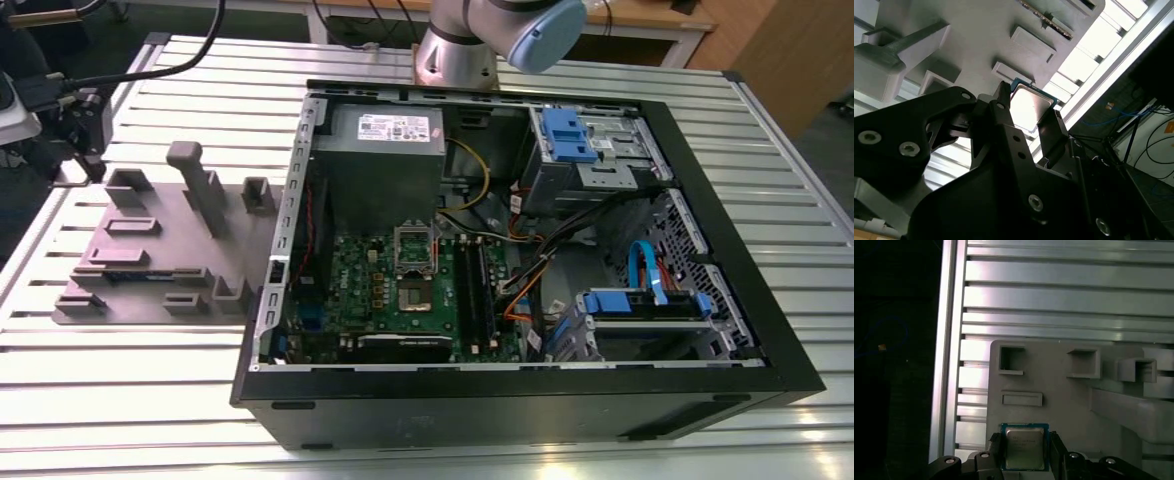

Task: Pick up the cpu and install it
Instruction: 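Pick up the cpu and move it towards the insertion slot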

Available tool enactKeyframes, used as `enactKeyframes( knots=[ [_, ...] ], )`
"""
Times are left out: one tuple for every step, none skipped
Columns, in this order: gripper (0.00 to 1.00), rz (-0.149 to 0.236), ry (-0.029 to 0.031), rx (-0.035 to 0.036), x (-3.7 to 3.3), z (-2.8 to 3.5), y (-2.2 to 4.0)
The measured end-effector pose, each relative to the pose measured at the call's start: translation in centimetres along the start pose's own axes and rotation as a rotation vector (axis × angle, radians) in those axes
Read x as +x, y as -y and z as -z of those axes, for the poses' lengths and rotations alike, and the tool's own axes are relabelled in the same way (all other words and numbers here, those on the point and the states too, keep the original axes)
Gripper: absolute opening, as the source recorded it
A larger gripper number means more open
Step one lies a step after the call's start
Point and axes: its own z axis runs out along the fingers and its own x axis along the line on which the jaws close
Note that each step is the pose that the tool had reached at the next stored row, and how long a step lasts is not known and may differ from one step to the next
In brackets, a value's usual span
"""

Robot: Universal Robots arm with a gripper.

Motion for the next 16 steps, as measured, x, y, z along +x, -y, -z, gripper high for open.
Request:
enactKeyframes(
  knots=[
    [0.47, 0.000, 0.0000, 0.0000, 0.00, 0.05, 0.00],
    [0.47, 0.000, 0.0000, 0.0000, 0.00, 0.09, -0.01],
    [0.47, 0.000, 0.0000, 0.0000, 0.00, 0.14, -0.01],
    [0.47, 0.000, 0.0000, 0.0000, 0.01, 0.19, -0.01],
    [0.47, 0.000, 0.0001, 0.0000, 0.01, 0.24, -0.02],
    [0.47, 0.000, 0.0002, -0.0001, 0.01, 0.27, -0.02],
    [0.47, 0.000, 0.0001, -0.0001, 0.01, 0.31, -0.02],
    [0.47, 0.000, 0.0001, 0.0000, 0.01, 0.36, -0.02],
    [0.47, 0.000, 0.0001, 0.0000, 0.01, 0.40, -0.02],
    [0.47, 0.000, 0.0001, 0.0000, 0.01, 0.44, -0.02],
    [0.47, 0.000, 0.0001, -0.0001, 0.01, 0.48, -0.03],
    [0.47, 0.000, 0.0002, 0.0001, 0.01, 0.50, -0.04],
    [0.47, 0.000, -0.0001, 0.0004, 0.01, 0.57, -0.05],
    [0.47, 0.000, -0.0002, 0.0006, 0.02, 0.62, -0.05],
    [0.47, 0.000, 0.0000, 0.0006, 0.01, 0.66, -0.05],
    [0.47, 0.000, 0.0000, 0.0009, 0.02, 0.71, -0.06]
  ],
)
